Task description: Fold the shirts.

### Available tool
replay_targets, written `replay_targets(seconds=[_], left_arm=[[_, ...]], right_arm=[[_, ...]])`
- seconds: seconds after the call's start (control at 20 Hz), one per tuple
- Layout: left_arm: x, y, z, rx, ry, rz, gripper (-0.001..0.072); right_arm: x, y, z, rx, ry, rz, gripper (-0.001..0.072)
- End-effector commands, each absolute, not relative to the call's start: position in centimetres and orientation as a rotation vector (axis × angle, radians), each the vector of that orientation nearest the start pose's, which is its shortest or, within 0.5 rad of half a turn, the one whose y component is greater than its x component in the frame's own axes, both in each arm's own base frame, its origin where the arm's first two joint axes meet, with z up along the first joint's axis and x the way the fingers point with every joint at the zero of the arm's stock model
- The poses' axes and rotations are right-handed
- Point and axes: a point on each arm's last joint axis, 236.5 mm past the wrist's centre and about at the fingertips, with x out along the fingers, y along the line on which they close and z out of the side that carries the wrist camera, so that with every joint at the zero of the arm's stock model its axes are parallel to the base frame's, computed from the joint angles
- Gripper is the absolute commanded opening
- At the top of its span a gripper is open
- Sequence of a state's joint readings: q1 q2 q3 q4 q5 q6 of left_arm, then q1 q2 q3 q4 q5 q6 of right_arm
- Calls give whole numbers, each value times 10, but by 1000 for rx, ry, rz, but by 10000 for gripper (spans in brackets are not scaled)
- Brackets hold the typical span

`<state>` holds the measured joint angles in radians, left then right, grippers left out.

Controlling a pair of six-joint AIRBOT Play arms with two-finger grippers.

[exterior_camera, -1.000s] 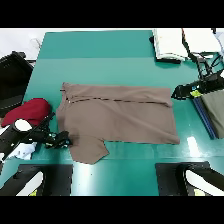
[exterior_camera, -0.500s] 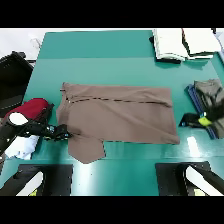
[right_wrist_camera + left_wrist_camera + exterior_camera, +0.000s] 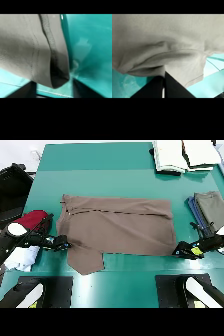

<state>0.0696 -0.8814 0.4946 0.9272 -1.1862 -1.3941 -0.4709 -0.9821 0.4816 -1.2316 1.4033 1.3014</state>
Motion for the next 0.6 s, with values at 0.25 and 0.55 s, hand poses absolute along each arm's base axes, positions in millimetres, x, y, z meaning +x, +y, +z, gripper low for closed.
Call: replay_targets(seconds=[0.25, 0.55], left_arm=[[221, -106, -29, -471, 1423, -354, 21], [178, -97, 5, -406, 1416, -329, 21]], right_arm=[[180, 15, -90, 425, 1597, 118, 12], [164, -15, -22, 225, 1612, 66, 10]])
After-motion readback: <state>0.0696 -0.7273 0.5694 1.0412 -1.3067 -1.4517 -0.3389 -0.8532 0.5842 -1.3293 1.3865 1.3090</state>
